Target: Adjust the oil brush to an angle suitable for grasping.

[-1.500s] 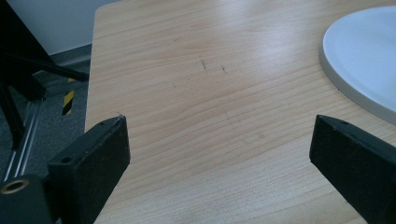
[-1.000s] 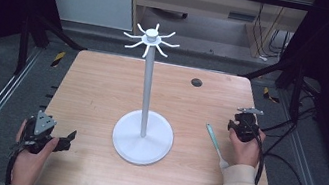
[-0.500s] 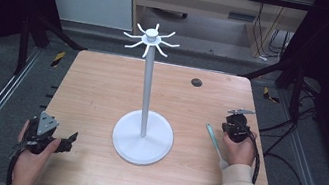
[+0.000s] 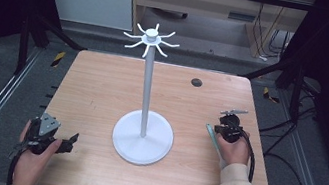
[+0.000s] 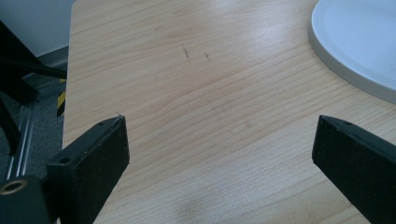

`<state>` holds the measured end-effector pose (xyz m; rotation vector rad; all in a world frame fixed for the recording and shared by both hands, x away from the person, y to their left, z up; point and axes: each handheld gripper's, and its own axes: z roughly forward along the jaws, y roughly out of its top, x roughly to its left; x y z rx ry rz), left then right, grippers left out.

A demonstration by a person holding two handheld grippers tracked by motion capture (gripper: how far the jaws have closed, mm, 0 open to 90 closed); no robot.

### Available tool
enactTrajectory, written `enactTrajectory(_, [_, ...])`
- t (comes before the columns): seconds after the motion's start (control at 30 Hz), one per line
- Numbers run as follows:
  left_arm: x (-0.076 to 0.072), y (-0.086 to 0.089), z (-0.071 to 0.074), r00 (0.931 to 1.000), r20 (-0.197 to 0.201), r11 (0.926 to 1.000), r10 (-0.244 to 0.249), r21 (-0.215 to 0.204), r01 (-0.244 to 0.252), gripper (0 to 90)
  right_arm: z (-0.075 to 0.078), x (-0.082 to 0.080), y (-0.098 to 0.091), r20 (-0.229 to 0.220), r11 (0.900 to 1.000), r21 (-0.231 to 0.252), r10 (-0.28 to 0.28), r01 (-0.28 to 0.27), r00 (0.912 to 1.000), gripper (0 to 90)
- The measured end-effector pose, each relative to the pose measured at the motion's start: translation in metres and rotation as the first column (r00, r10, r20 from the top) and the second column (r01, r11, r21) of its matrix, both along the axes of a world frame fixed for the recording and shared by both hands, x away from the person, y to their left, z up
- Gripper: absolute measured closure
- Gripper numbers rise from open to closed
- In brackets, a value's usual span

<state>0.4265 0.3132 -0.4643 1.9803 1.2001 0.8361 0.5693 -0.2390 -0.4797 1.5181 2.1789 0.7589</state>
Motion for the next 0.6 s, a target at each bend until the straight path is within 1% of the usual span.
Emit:
enactTrajectory(0.13, [0.0001, 0.0002, -0.0002, 1.0, -0.002, 1.0, -0.001, -0.002, 0.001, 3.4, -0.0006, 0.0004, 0.0009, 0.004, 1.0, -0.002, 0.001, -0.001, 1.0, 90.0])
enactTrajectory(0.17, [0.0002, 0.0001, -0.0003, 1.0, -0.003, 1.0, -0.002, -0.005, 0.002, 3.4, -0.0007, 0.0002, 0.002, 0.0, 1.0, 0.007, 0.001, -0.001, 1.0, 90.0])
enactTrajectory(0.43, [0.0002, -0.0006, -0.0005, 0.9999, -0.006, 0.9999, -0.01, -0.003, 0.01, 3.5, -0.0033, 0.0013, 0.0035, -0.016, 1.0, -0.003, 0.005, -0.005, 0.9999, 90.0])
enactTrajectory(0.6, [0.0003, -0.0009, -0.0007, 0.9999, -0.005, 0.9999, -0.011, -0.003, 0.011, 3.5, -0.0041, 0.0014, 0.0033, -0.021, 0.9999, 0.01, 0.004, -0.004, 0.9998, 90.0])
